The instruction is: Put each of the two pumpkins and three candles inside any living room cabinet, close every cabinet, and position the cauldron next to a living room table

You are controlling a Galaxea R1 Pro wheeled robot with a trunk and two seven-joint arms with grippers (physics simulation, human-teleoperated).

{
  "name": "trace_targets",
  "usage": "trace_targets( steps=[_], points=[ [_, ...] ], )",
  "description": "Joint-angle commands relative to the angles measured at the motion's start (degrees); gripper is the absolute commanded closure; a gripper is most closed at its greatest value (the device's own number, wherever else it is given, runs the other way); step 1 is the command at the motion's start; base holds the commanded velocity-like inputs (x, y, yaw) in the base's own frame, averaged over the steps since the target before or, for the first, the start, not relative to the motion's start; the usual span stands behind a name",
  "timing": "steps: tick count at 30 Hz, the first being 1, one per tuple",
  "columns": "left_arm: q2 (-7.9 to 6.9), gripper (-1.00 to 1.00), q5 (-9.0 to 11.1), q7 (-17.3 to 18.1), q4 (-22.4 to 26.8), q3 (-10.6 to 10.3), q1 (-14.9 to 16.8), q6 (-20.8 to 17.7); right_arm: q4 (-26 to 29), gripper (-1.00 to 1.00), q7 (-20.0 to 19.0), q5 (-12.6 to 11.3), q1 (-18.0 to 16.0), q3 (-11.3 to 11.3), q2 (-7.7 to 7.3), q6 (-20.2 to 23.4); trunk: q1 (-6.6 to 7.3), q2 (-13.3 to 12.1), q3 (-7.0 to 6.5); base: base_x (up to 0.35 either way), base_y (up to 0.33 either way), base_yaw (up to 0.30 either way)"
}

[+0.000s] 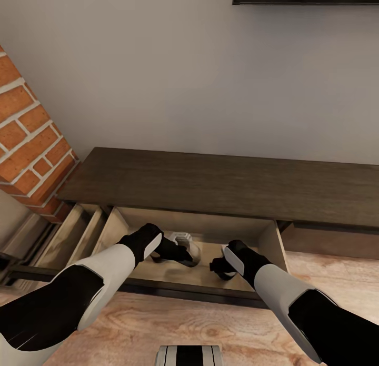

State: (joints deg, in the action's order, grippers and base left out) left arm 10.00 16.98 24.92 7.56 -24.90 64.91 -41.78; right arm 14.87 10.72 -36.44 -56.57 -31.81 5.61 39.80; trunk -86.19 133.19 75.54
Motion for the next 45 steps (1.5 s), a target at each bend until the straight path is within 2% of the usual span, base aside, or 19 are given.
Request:
trace_targets(
  steps=[1,3,6,7,8,10,14,19,20,24,28,32,34,37,39,40,45],
  points=[
    [0.00,1.00,0.3,0.0,0.0,-0.2,0.0,-0.2,0.1,-1.00,0.3,-0.6,0.0,-0.4,-0.11,0.2,0.01,0.0,0.04,0.000,0.000,0.000],
    [0.00,1.00,0.3,0.0,0.0,-0.2,0.0,-0.2,0.2,-1.00,-0.7,-0.6,0.0,-0.3,-0.60,0.3,0.01,0.0,0.04,0.000,0.000,0.000],
    [0.00,1.00,0.3,0.0,0.0,-0.2,0.0,-0.2,0.6,-1.00,-3.3,-0.6,0.0,-0.3,-2.21,0.4,0.01,0.0,0.04,0.000,0.000,0.000],
    [0.00,1.00,0.3,0.0,-0.1,-0.2,0.0,-0.2,1.2,-1.00,-4.4,-0.6,0.0,-0.3,-3.68,1.1,0.01,0.0,0.04,0.000,0.000,0.000],
    [0.00,1.00,0.3,0.0,-0.1,-0.2,0.0,-0.2,1.5,-1.00,-4.6,-0.6,0.0,-0.3,-4.19,1.6,0.01,0.0,0.04,0.000,0.000,0.000],
    [0.00,1.00,0.3,0.0,-0.1,-0.2,0.0,-0.2,3.1,-1.00,-5.2,-0.6,0.0,-0.3,-5.66,4.3,0.01,0.0,0.04,0.000,0.000,0.000],
    [0.00,1.00,0.3,-0.1,-0.1,-0.2,0.0,-0.2,7.2,-1.00,-5.6,-0.6,0.0,-0.3,-7.23,9.4,0.01,0.0,0.04,0.000,0.000,0.000],
    [0.00,1.00,0.3,-0.2,-0.1,-0.2,0.0,-0.2,9.8,-1.00,-5.6,-0.5,0.0,-0.3,-8.15,11.2,0.01,0.0,0.04,0.000,0.000,0.000],
    [0.00,1.00,0.3,-0.3,-0.1,-0.2,0.0,-0.2,11.7,-1.00,-5.6,-0.6,0.0,-0.3,-9.19,13.9,0.01,0.0,0.04,0.000,0.000,0.000],
    [0.00,1.00,0.3,-1.0,-0.1,-0.2,0.0,-0.2,17.8,-1.00,-5.6,-0.7,0.0,0.6,-10.53,19.8,0.01,0.0,0.04,0.000,0.000,0.000],
    [0.00,1.00,0.3,-1.2,-0.1,-0.2,0.0,-0.2,19.7,-1.00,-5.6,-0.8,0.0,2.6,-10.95,20.2,0.01,0.0,0.04,0.000,0.000,0.000],
    [0.00,1.00,0.3,-1.3,-0.1,-0.2,0.0,-0.2,20.3,-1.00,-5.5,-0.9,0.0,3.5,-11.32,20.2,0.01,0.0,0.04,0.000,0.000,0.000],
    [0.00,1.00,0.3,-1.3,-0.1,-0.2,0.0,-0.2,20.6,-1.00,-5.5,-1.6,0.0,3.5,-11.65,20.2,0.01,0.0,0.04,0.000,0.000,0.000],
    [0.00,1.00,0.3,-1.3,-0.1,-0.2,0.0,-0.2,21.9,-1.00,-5.5,-7.4,0.0,3.4,-12.90,20.2,0.01,0.0,0.04,0.000,0.000,0.000],
    [0.00,1.00,0.3,-1.3,-0.1,-0.2,0.0,-0.2,22.2,-1.00,-5.5,-9.5,0.0,3.3,-13.54,20.2,0.01,0.0,0.04,0.000,0.000,0.000],
    [0.00,1.00,0.3,-1.3,-0.1,-0.2,0.0,-0.2,22.4,-1.00,-5.5,-11.3,0.0,3.2,-14.11,20.2,0.01,0.0,0.04,0.000,0.000,0.000],
    [0.00,1.00,0.3,-1.3,-0.1,-0.2,0.0,-0.2,22.5,-1.00,-5.4,-11.8,0.0,3.0,-14.29,20.2,-1.09,2.0,0.94,0.000,0.000,0.000]
  ],
)
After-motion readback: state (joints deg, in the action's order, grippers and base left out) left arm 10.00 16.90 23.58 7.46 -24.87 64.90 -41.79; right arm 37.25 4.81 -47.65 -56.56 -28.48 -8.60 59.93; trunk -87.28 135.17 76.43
